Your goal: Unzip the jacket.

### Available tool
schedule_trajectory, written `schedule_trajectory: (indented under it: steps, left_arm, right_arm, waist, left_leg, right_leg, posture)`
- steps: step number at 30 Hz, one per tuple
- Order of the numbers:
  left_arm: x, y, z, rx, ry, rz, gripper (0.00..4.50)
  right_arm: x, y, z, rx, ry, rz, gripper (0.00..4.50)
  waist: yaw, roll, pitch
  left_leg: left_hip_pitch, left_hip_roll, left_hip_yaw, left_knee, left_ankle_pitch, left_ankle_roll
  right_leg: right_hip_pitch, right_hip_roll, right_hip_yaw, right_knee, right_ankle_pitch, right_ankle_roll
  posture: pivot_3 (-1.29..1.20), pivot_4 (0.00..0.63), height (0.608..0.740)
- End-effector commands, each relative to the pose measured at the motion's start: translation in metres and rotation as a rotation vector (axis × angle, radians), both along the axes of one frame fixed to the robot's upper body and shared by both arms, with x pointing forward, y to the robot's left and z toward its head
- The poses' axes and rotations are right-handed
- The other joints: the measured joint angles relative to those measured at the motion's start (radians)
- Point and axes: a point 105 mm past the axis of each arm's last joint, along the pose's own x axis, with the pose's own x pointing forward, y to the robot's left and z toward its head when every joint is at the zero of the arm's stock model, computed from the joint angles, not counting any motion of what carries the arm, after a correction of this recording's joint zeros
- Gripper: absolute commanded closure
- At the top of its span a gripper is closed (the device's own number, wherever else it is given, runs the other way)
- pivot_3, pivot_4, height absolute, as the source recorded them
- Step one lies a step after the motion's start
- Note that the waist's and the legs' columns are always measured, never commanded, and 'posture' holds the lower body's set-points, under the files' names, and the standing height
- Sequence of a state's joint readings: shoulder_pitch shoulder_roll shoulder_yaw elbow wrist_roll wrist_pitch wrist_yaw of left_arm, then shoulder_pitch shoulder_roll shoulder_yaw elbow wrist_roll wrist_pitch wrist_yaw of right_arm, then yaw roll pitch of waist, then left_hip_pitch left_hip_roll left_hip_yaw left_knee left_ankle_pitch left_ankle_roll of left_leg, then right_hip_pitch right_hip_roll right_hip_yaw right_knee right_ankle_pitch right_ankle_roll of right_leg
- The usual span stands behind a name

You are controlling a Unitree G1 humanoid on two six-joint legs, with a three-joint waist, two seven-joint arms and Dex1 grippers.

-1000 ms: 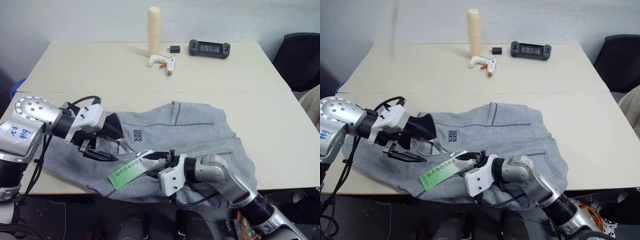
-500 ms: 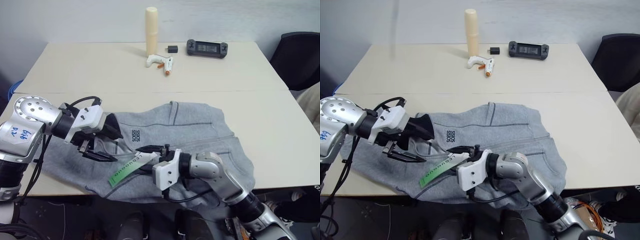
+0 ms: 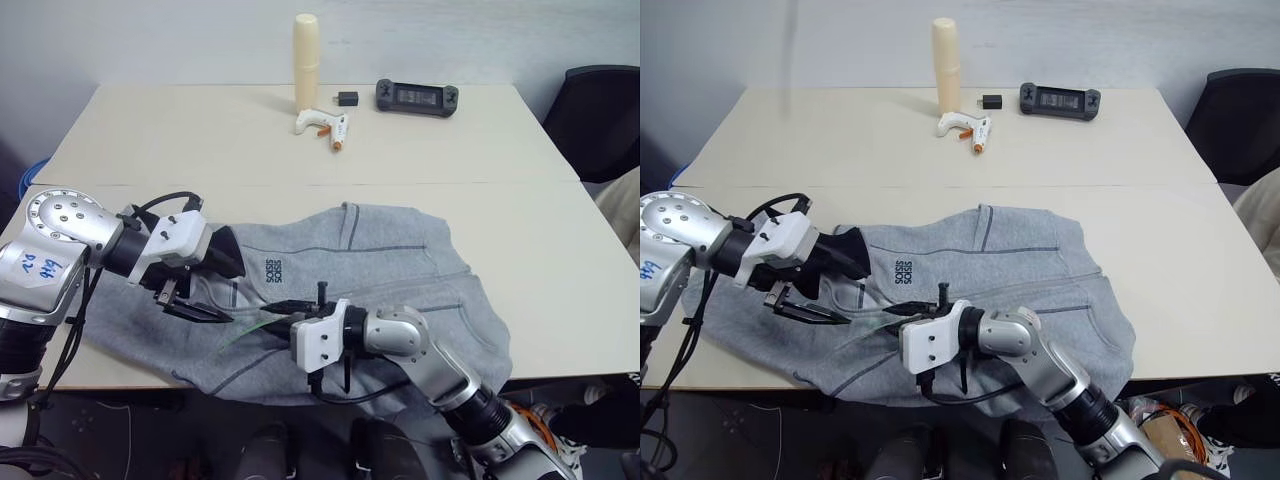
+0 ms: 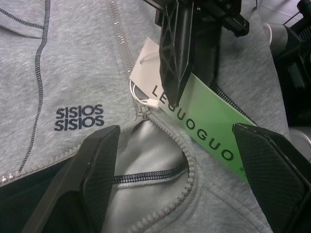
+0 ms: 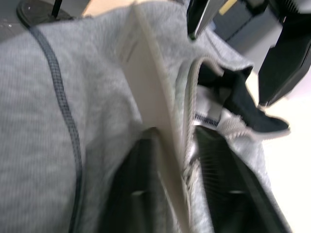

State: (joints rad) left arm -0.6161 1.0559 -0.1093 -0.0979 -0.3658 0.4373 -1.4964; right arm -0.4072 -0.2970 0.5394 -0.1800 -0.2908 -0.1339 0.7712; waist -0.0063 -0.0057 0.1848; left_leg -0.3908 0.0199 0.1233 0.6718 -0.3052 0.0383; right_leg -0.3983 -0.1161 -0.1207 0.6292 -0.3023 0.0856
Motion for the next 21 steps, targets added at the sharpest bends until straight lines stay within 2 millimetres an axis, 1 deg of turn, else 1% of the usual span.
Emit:
schedule_trajectory:
  steps: [1,5,9,11,14,17,21]
  left_arm:
    - [0.003,0.0,0.004,-0.009,-0.026,-0.005,0.61]
    - [0.005,-0.006,0.002,-0.017,-0.032,-0.036,0.61]
    - [0.012,-0.023,-0.002,-0.03,-0.043,-0.096,0.61]
    - [0.019,-0.03,-0.009,-0.008,-0.066,-0.133,0.61]
    - [0.03,-0.038,-0.026,0.028,-0.085,-0.169,0.61]
    - [0.041,-0.034,-0.047,0.118,-0.107,-0.194,0.61]
    - [0.053,-0.032,-0.061,0.109,-0.101,-0.156,0.61]
  right_arm:
    - [0.001,-0.008,0.01,0.04,0.006,-0.022,4.45]
    - [0.001,-0.02,0.013,0.047,0.014,-0.064,4.45]
    - [0.004,-0.032,0.024,0.103,0.023,-0.142,4.45]
    - [0.007,-0.038,0.03,0.135,0.02,-0.181,4.45]
    - [0.012,-0.046,0.038,0.198,0.034,-0.247,4.45]
    - [0.019,-0.056,0.046,0.265,0.061,-0.321,4.45]
    - [0.03,-0.067,0.053,0.315,0.071,-0.408,4.45]
  waist:
    - [0.001,0.0,0.0]
    - [0.002,0.0,0.0]
    - [0.003,0.0,0.0]
    - [0.005,0.0,0.0]
    - [0.004,0.0,0.0]
    - [0.002,0.0,0.0]
    - [0.002,0.0,0.0]
  left_leg:
    - [0.0,0.0,0.0,0.0,0.0,0.0]
    - [0.0,0.0,0.0,0.0,0.0,0.0]
    - [0.0,0.0,0.0,0.001,0.0,0.0]
    - [0.0,0.0,0.0,0.001,0.0,0.0]
    - [0.0,0.0,0.0,0.002,0.0,0.0]
    - [0.0,0.0,0.0,0.001,0.0,0.0]
    - [0.0,0.001,0.001,0.001,0.0,0.0]
  right_leg:
    - [0.0,0.0,0.0,0.0,0.0,0.0]
    - [0.0,0.0,0.0,0.0,0.0,0.0]
    - [0.0,0.0,0.0,0.0,0.0,0.0]
    - [0.0,0.0,0.0,0.001,0.0,0.0]
    - [0.0,0.0,0.0,0.001,0.0,0.0]
    - [0.0,0.001,0.0,0.001,0.0,0.0]
    - [0.0,0.001,0.0,0.001,0.0,0.0]
  posture:
    - [0.0,0.15,0.74]
    - [0.0,0.15,0.74]
    - [0.0,0.15,0.74]
    - [0.0,0.15,0.74]
    - [0.0,0.15,0.74]
    - [0.0,0.15,0.74]
    - [0.0,0.15,0.74]
